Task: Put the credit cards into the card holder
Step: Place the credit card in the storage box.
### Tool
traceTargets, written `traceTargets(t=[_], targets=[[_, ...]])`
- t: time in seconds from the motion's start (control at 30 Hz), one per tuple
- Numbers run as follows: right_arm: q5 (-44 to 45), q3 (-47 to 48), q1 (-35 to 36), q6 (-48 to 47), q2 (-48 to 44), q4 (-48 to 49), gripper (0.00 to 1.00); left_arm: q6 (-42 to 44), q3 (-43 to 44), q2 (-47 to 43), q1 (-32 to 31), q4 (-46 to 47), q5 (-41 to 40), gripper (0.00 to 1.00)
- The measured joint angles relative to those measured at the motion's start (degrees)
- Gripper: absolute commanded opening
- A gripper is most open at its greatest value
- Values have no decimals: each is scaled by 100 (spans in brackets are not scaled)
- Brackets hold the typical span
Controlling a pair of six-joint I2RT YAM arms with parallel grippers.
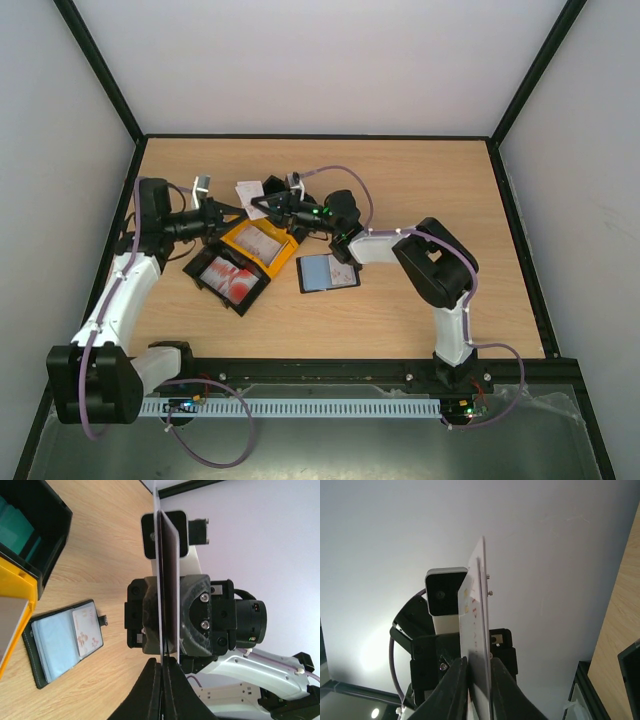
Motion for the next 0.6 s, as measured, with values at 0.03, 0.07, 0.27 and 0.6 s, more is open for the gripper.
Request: traceTargets(t=[0.03,0.07,0.27,0.6], targets=[[0,-17,-22,-4,0,2,8,-4,0,-4,13,2,-37,2],[2,-42,-39,-4,0,9,6,-2,0,-9,39,0,-70,2],[9,-299,-192,-13,0,31,2,96,0,-33,302,-160,-221,2],[44,-627,-350,-485,-114,-398,2,997,339,-105,920,-1436,-1064,2]])
